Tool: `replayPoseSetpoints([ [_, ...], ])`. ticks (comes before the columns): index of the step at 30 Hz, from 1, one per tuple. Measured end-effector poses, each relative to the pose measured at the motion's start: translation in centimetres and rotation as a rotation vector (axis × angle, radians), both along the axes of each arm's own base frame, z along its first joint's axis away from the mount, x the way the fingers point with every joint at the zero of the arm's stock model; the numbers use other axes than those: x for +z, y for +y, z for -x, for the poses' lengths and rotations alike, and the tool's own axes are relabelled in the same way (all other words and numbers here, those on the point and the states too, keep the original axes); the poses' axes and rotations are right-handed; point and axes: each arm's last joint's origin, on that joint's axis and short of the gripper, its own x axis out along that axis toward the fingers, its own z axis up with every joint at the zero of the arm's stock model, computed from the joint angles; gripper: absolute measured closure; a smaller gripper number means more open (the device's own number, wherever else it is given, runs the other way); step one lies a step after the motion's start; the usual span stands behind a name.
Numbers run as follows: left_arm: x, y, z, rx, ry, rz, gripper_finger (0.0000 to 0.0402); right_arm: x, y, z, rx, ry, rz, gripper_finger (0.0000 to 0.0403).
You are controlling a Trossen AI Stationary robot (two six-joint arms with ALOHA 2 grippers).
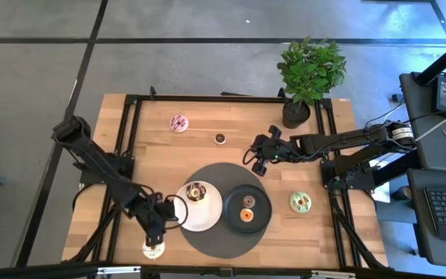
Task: Pick & Place donuts
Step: Put the big white donut on the white plate
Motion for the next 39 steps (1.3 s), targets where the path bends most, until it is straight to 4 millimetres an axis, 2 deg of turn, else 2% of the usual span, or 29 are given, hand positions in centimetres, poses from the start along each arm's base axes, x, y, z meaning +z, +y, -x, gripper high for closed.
replayPoseSetpoints([
  [5, -0.1, -1.1, 0.4, -0.029, 0.008, 0.052, 0.0183, 0.1, 0.0, -0.1, 0.001, -0.021, 0.0, 0.0344],
  [20, -0.2, -3.4, 2.6, -0.163, -0.091, -0.021, 0.0187, 0.1, 0.0, -0.1, 0.001, -0.022, 0.0, 0.0344],
  [26, -2.1, -4.4, 2.5, -0.182, -0.063, -0.069, 0.0188, 0.1, 0.0, -0.1, 0.001, -0.022, 0.0, 0.0344],
  [29, -2.9, -5.0, 2.2, -0.203, -0.029, -0.04, 0.0188, 0.1, 0.0, -0.1, 0.001, -0.021, 0.0, 0.0344],
  [39, -5.5, -5.7, 1.9, -0.277, 0.058, -0.081, 0.0188, 0.1, 0.0, -0.1, 0.001, -0.021, 0.001, 0.0344],
])
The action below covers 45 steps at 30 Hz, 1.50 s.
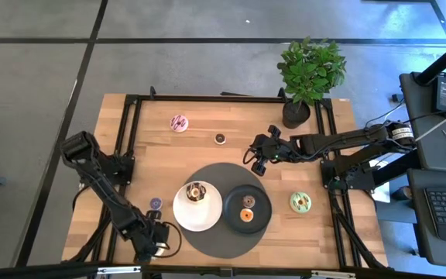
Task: Pick & Place donuts
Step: Put the big white donut on the white plate
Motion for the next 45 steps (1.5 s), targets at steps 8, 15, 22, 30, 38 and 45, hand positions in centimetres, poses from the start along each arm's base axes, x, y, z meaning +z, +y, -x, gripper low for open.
replayPoseSetpoints([
  [8, -0.1, 0.0, 0.0, -0.042, -0.002, -0.006, 0.0215, 0.0, 0.0, 0.0, 0.002, 0.001, 0.002, 0.0344],
  [15, -0.1, 0.1, 0.0, -0.106, -0.016, -0.023, 0.0282, 0.0, 0.0, 0.0, 0.002, 0.002, 0.003, 0.0344],
  [22, -0.2, 0.2, 0.0, -0.1, -0.013, -0.026, 0.0337, 0.0, 0.0, 0.0, 0.003, 0.002, 0.003, 0.0344],
  [30, 2.8, 1.7, -0.9, -0.034, -0.083, 0.064, 0.0391, 0.0, 0.0, 0.0, 0.005, 0.003, 0.006, 0.0344],
  [38, 6.8, 5.8, -3.2, 0.267, -0.422, -0.061, 0.0391, 0.0, 0.0, 0.0, 0.019, 0.011, 0.02, 0.0344],
  [45, 7.1, 8.4, -6.7, 0.188, -0.486, -0.046, 0.0396, 0.0, 0.0, 0.0, 0.021, 0.012, 0.023, 0.0344],
])
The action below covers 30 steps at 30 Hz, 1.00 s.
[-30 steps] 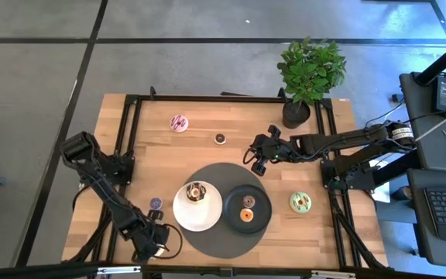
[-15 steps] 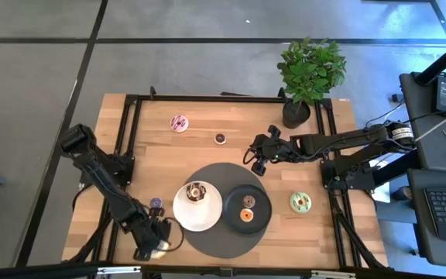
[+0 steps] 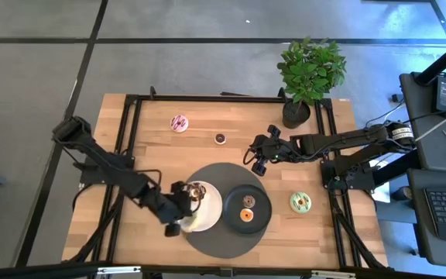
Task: Pick & Place donuts
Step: Put the big white donut on the white plate
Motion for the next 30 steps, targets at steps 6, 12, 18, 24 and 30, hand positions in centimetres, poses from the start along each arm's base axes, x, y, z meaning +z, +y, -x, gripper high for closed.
replayPoseSetpoints([
  [6, -0.7, 1.6, -1.6, 0.025, 0.04, -0.065, 0.0397, 0.0, 0.0, 0.0, 0.006, 0.005, 0.006, 0.0344],
  [12, -0.3, 1.3, -3.0, 0.005, 0.194, -0.179, 0.0397, 0.0, 0.0, 0.0, 0.014, 0.011, 0.015, 0.0344],
  [18, -1.3, 0.4, -4.6, -0.005, 0.24, -0.213, 0.0397, 0.0, 0.0, 0.0, 0.015, 0.011, 0.016, 0.0344],
  [24, -2.9, -0.4, -6.0, -0.076, 0.29, -0.279, 0.0397, 0.0, 0.0, 0.0, 0.017, 0.009, 0.018, 0.0344],
  [30, -4.5, -0.8, -6.6, -0.101, 0.338, -0.296, 0.0386, 0.0, 0.0, 0.0, 0.016, 0.009, 0.016, 0.0344],
])
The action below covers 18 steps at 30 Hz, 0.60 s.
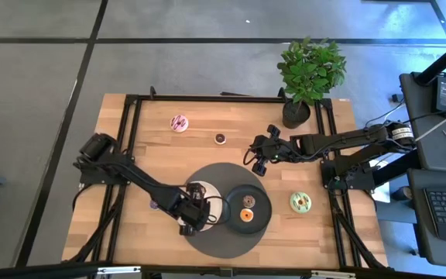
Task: Pick & Place donuts
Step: Put the big white donut on the white plate
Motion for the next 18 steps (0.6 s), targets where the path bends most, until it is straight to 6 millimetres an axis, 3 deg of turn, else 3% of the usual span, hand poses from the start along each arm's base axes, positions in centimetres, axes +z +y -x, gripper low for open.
replayPoseSetpoints([
  [18, -0.24, 0.02, 0.08, -0.002, 0.02, -0.004, 0.0354, -0.05, 0.0, 0.04, 0.0, 0.006, 0.0, 0.0344],
])
